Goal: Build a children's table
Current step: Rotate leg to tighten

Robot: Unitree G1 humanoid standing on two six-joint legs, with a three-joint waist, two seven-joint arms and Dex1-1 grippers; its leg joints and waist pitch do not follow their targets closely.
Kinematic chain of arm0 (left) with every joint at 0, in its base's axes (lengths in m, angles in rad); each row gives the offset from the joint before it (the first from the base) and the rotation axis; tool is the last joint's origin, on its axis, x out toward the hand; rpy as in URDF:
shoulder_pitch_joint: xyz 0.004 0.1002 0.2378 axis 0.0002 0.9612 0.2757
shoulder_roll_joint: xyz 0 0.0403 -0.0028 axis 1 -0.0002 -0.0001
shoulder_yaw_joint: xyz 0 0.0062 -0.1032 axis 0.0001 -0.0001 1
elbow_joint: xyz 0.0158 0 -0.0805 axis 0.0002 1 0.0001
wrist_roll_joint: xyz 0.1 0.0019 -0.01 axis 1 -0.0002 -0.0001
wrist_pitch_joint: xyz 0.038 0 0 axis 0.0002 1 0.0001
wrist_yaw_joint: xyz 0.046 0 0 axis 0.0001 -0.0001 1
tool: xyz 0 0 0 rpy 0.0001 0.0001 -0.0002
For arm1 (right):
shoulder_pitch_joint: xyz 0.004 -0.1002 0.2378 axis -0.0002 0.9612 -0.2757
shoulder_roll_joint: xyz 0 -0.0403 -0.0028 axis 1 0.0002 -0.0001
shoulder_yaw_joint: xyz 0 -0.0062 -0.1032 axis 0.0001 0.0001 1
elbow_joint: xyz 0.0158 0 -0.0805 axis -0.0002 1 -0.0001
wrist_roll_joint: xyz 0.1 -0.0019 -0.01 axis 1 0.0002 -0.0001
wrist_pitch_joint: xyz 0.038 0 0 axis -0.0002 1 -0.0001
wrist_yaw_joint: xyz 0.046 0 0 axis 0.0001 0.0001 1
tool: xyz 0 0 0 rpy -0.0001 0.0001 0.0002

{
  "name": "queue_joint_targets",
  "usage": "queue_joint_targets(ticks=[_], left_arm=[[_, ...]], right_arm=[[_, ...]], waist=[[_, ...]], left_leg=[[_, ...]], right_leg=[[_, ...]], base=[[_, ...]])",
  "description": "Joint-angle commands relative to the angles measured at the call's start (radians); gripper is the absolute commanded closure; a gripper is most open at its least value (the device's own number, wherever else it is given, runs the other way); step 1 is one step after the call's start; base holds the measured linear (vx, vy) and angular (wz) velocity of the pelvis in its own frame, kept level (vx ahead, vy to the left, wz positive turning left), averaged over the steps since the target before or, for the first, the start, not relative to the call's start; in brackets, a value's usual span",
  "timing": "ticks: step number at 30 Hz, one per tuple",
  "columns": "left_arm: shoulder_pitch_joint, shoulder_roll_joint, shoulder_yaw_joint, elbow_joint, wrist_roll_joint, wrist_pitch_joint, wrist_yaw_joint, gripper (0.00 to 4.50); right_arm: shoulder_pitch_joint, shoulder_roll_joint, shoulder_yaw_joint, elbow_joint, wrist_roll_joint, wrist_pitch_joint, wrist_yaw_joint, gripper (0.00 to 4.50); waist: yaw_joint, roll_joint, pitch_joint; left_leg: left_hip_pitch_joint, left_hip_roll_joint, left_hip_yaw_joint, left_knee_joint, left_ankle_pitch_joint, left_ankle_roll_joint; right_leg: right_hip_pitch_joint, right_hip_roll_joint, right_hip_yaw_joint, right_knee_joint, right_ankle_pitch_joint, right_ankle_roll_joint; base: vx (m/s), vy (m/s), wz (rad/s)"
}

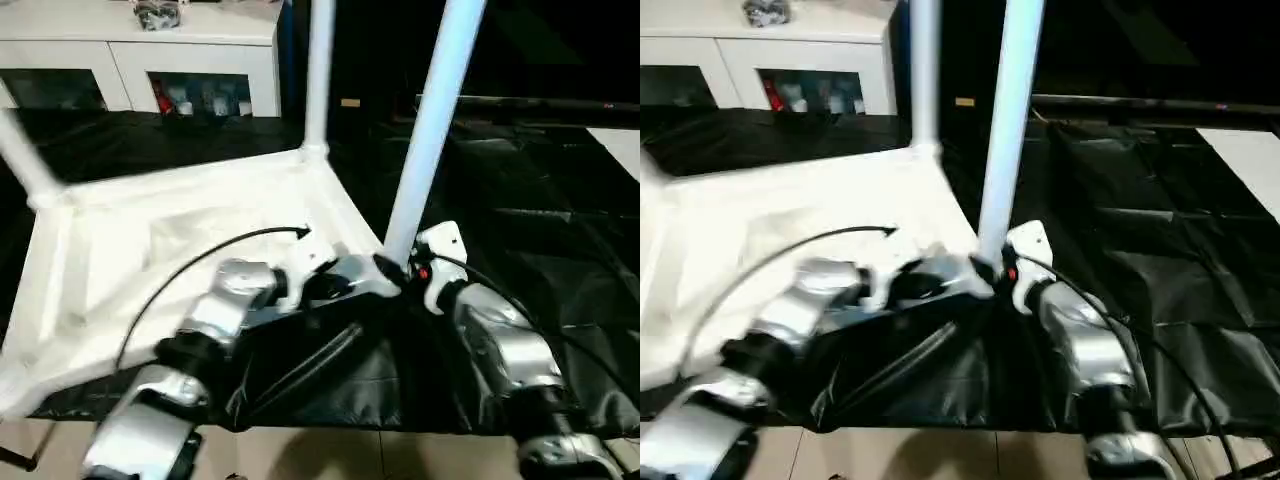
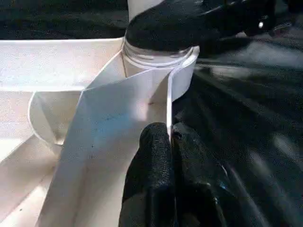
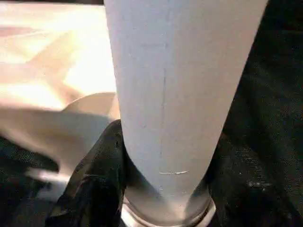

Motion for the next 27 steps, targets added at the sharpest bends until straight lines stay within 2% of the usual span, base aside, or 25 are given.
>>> queue_joint_targets(ticks=[1,4,5,6,8,12,15,18,19,21,22,23,24,27], left_arm=[[-0.043,-0.089,-0.008,-0.019,-0.025,-0.014,0.036,4.5],[-0.051,-0.104,-0.016,-0.011,-0.013,-0.034,0.038,4.5],[-0.051,-0.097,-0.023,-0.008,-0.002,-0.052,0.032,4.5],[-0.049,-0.094,-0.026,-0.009,0.0,-0.058,0.026,4.5],[-0.043,-0.079,-0.029,-0.015,-0.002,-0.066,0.014,4.5],[-0.04,-0.05,-0.03,-0.01,0.003,-0.085,-0.001,4.5],[-0.039,-0.025,-0.024,-0.002,0.007,-0.098,-0.02,4.5],[-0.043,-0.013,-0.015,0.009,0.016,-0.107,-0.021,4.5],[-0.045,-0.009,-0.013,0.013,0.016,-0.109,-0.022,4.5],[-0.047,-0.003,-0.011,0.017,0.014,-0.113,-0.025,4.5],[-0.047,-0.003,-0.011,0.017,0.014,-0.113,-0.025,4.5],[-0.048,0.0,-0.012,0.02,0.013,-0.116,-0.027,4.5],[-0.048,0.003,-0.016,0.025,0.011,-0.13,-0.038,4.5],[-0.045,0.005,-0.019,0.025,0.009,-0.145,-0.051,4.5]], right_arm=[[-0.006,0.087,0.064,0.082,-0.004,0.045,-0.031,2.52],[-0.035,0.112,0.077,0.103,-0.02,0.015,-0.032,2.52],[-0.044,0.122,0.058,0.11,-0.004,0.01,-0.024,1.96],[-0.046,0.123,0.052,0.111,0.004,0.013,-0.02,1.82],[-0.044,0.114,0.036,0.108,0.027,0.019,0.011,1.82],[-0.027,0.074,0.056,0.083,0.017,0.016,0.053,1.35],[0.008,-0.002,0.08,0.034,-0.004,0.0,0.121,1.17],[0.051,-0.065,0.061,-0.031,0.014,-0.014,0.198,1.17],[0.074,-0.095,0.044,-0.066,0.039,-0.022,0.238,1.17],[0.115,-0.161,0.011,-0.125,0.084,-0.016,0.315,1.17],[0.115,-0.161,0.011,-0.125,0.084,-0.016,0.315,1.17],[0.134,-0.198,-0.01,-0.152,0.112,0.003,0.356,1.17],[0.16,-0.247,-0.034,-0.184,0.143,0.021,0.405,1.17],[0.185,-0.289,-0.049,-0.213,0.166,0.035,0.449,1.17]], waist=[[-0.001,-0.003,-0.053],[-0.001,-0.003,-0.054],[-0.001,-0.003,-0.053],[-0.001,-0.005,-0.054],[0.0,-0.003,-0.055],[0.002,-0.001,-0.056],[0.006,-0.002,-0.055],[0.016,-0.006,-0.058],[0.018,-0.006,-0.059],[0.027,-0.005,-0.061],[0.027,-0.005,-0.061],[0.029,-0.006,-0.063],[0.031,-0.005,-0.063],[0.032,-0.009,-0.062]], left_leg=[[0.005,0.009,-0.009,-0.077,-0.325,0.0],[0.006,0.01,-0.008,-0.077,-0.334,0.006],[0.006,0.01,-0.007,-0.077,-0.336,0.01],[0.006,0.01,-0.008,-0.077,-0.333,0.013],[0.006,0.012,-0.007,-0.078,-0.326,0.017],[0.005,0.013,-0.006,-0.079,-0.318,0.019],[0.005,0.013,-0.004,-0.078,-0.306,0.023],[0.006,0.014,0.0,-0.074,-0.277,0.04],[0.008,0.015,0.002,-0.072,-0.261,0.046],[0.004,0.017,0.002,-0.07,-0.226,0.064],[0.004,0.017,0.002,-0.07,-0.226,0.064],[-0.002,0.014,0.002,-0.068,-0.205,0.073],[-0.001,0.015,0.001,-0.066,-0.197,0.08],[-0.003,0.014,0.002,-0.065,-0.199,0.088]], right_leg=[[0.034,-0.052,0.029,-0.109,-0.478,-0.132],[0.032,-0.052,0.03,-0.11,-0.45,-0.136],[0.032,-0.051,0.03,-0.109,-0.44,-0.141],[0.034,-0.051,0.031,-0.108,-0.433,-0.142],[0.034,-0.051,0.032,-0.104,-0.398,-0.157],[0.038,-0.051,0.032,-0.099,-0.357,-0.173],[0.039,-0.051,0.034,-0.099,-0.34,-0.179],[0.043,-0.051,0.036,-0.098,-0.312,-0.175],[0.04,-0.051,0.038,-0.095,-0.283,-0.189],[0.049,-0.049,0.037,-0.09,-0.223,-0.2],[0.049,-0.049,0.037,-0.09,-0.223,-0.2],[0.054,-0.049,0.034,-0.085,-0.191,-0.21],[0.054,-0.049,0.034,-0.084,-0.175,-0.217],[0.055,-0.05,0.032,-0.086,-0.193,-0.219]], base=[[0.0,0.0,0.0],[0.0,0.0,0.0],[0.0,0.0,0.0],[0.0,0.0,0.0],[0.0,0.0,0.0],[0.0,0.0,0.0],[0.0,0.0,0.0],[0.0,0.0,0.0],[0.0,0.0,0.0],[0.0,0.0,0.0],[0.0,0.0,0.0],[0.0,0.0,0.0],[0.0,0.0,0.0],[0.0,0.0,0.0]])
